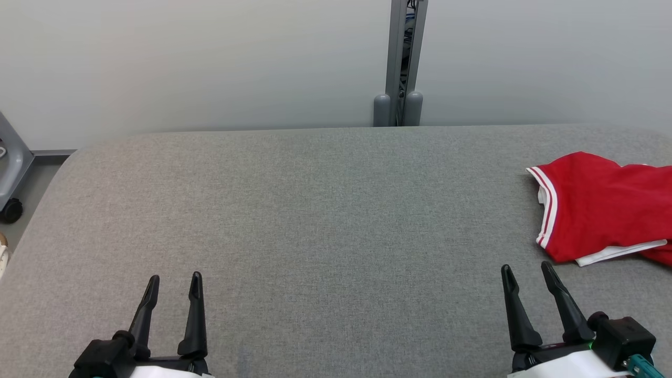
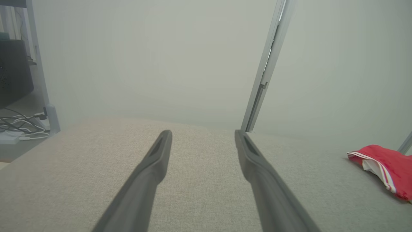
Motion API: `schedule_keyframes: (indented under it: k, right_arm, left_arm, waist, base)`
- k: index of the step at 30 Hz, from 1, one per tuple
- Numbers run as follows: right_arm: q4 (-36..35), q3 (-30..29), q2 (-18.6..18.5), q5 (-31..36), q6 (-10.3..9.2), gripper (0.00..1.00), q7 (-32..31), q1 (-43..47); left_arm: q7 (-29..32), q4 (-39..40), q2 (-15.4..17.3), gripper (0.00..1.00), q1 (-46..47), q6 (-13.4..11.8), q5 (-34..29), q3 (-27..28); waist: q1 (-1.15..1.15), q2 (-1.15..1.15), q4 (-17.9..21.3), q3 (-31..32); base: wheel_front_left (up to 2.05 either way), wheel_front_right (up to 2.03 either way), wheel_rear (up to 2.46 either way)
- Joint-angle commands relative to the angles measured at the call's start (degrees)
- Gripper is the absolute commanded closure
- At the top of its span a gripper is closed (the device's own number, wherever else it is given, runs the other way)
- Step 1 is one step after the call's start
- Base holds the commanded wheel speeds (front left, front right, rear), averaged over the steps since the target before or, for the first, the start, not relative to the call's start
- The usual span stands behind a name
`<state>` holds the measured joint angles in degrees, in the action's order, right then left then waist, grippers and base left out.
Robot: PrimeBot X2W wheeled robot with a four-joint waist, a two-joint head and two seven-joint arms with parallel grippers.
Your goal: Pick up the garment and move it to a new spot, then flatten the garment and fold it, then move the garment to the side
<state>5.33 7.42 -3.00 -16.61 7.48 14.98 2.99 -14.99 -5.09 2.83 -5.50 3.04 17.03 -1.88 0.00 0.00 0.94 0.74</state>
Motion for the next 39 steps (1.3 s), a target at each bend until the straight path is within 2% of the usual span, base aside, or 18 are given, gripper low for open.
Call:
schedule_keyframes:
  k: [1,13,14,18,39]
  right_arm:
    - [0.16,-0.14,-0.09,0.08,0.02,0.00,0.21,0.42]
    - [0.39,-0.18,-0.06,-0.24,0.02,0.00,0.21,0.35]
    - [0.42,-0.10,-0.09,-0.24,0.02,1.00,0.21,0.31]
    - [2.02,0.37,0.25,-0.46,0.00,1.00,-0.13,0.62]
    - [3.28,-2.74,-1.30,-22.32,0.00,1.00,-5.11,-1.62]
  left_arm:
    - [-0.26,-0.09,0.22,0.00,-0.51,0.37,0.17,0.23]
    - [-0.26,-0.43,0.23,0.00,-0.58,0.94,1.09,0.59]
    - [-0.26,-0.51,0.22,1.00,-0.54,1.02,1.35,0.57]
    - [0.39,-2.23,-0.36,1.00,-0.56,0.94,1.47,0.09]
    - [5.12,-4.02,-0.10,1.00,3.00,1.92,21.58,1.03]
  waist:
    - [0.00,0.00,0.00,-0.04]
    - [0.00,0.00,-0.25,-0.18]
    - [0.00,0.00,-0.38,-0.16]
    - [0.00,0.00,-0.32,-0.17]
    - [0.00,0.00,-0.42,-0.30]
  base:
    - [0.00,0.00,0.00]
    - [0.00,0.00,0.00]
    - [0.00,0.00,0.00]
    - [0.00,0.00,0.00]
    - [0.00,0.00,0.00]
